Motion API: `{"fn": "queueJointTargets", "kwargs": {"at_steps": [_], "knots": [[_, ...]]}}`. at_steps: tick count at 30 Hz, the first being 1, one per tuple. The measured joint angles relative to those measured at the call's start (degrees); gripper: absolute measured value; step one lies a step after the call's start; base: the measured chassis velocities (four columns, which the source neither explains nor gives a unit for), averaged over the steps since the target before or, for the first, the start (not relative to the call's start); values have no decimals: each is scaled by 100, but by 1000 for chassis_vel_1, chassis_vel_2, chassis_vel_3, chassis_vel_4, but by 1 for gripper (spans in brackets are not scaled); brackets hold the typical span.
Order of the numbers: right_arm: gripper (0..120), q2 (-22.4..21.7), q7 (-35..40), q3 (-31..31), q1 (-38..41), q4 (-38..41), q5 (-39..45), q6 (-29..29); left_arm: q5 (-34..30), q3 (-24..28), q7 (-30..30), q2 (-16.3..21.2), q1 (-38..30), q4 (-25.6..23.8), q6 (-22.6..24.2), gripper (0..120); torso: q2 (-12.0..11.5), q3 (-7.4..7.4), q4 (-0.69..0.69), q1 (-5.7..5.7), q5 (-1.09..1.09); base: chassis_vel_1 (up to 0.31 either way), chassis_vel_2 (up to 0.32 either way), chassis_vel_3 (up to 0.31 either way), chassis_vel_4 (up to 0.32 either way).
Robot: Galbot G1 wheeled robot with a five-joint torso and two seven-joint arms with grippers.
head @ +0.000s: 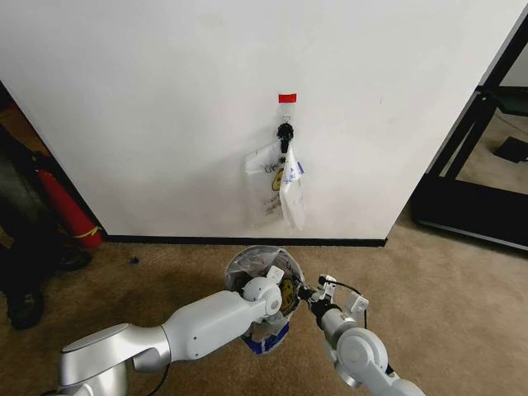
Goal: Pick up the garbage bag from the wall and place it over the trash bin.
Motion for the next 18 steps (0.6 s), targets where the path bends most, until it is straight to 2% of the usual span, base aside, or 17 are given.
{"fn": "queueJointTargets", "kwargs": {"at_steps": [4,10,11,18], "knots": [[1,-8,-1,-2,7,-33,-13,5,28,0,8,27,1,-88,0,0,0,0,0,0,0,0,0,0,0],[1,-11,7,17,94,-196,-45,47,-116,59,-43,416,-147,-805,2,0,0,0,0,0,1,0,0,0,0],[1,-11,7,17,94,-196,-45,47,-116,59,-43,416,-147,-805,2,0,0,0,0,0,1,0,0,0,0],[1,51,61,49,169,-289,-46,50,-484,91,-298,862,-301,-1912,3,0,0,0,0,0,0,0,0,0,0]]}}
